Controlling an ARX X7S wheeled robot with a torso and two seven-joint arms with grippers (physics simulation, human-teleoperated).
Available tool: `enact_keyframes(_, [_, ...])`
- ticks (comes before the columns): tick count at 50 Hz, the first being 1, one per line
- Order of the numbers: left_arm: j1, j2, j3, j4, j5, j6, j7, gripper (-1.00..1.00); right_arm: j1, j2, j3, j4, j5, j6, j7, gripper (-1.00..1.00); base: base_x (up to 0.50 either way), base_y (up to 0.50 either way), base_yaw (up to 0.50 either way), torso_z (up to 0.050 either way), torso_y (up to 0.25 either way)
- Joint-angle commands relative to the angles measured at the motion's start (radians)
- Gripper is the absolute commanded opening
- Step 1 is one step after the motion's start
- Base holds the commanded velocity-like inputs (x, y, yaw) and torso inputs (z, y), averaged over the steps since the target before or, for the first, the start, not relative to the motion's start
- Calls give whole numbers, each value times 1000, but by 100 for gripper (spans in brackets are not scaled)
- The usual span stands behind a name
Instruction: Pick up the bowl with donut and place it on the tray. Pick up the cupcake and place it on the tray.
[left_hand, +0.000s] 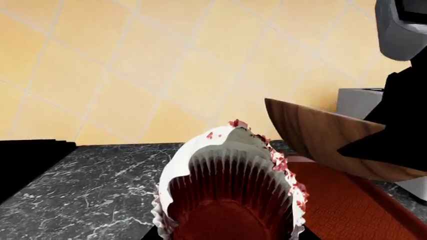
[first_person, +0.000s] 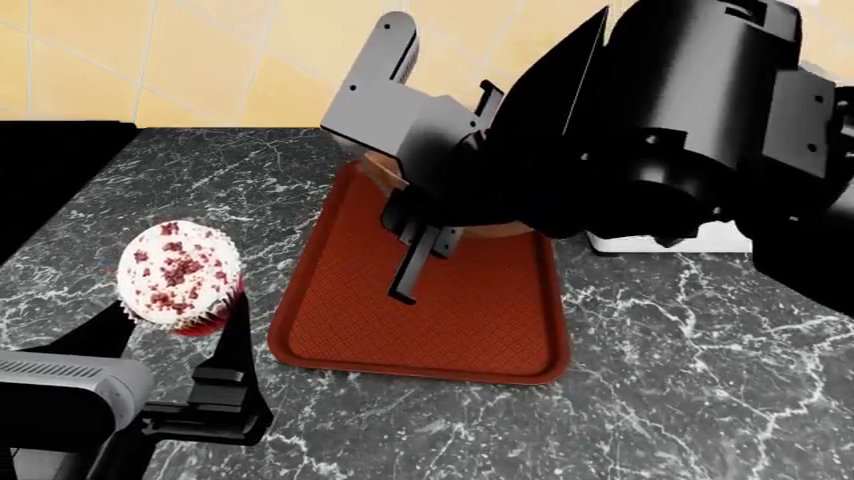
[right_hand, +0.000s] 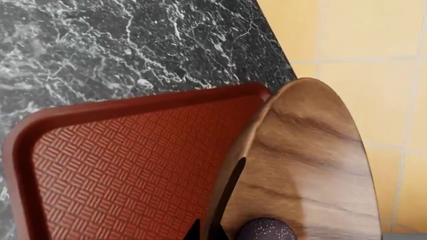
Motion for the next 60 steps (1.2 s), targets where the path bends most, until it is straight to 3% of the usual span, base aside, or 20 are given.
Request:
enact_keyframes(1, [10, 8, -12, -15, -3, 27, 4, -100, -23, -6, -21, 25, -79, -27, -21, -100, 0, 0, 0, 0, 0])
enact_keyframes(60, [49, 25, -53, -22, -6, 22, -1, -100, -82, -30, -65, 63, -126, -76, -71, -100, 0, 0, 0, 0, 1])
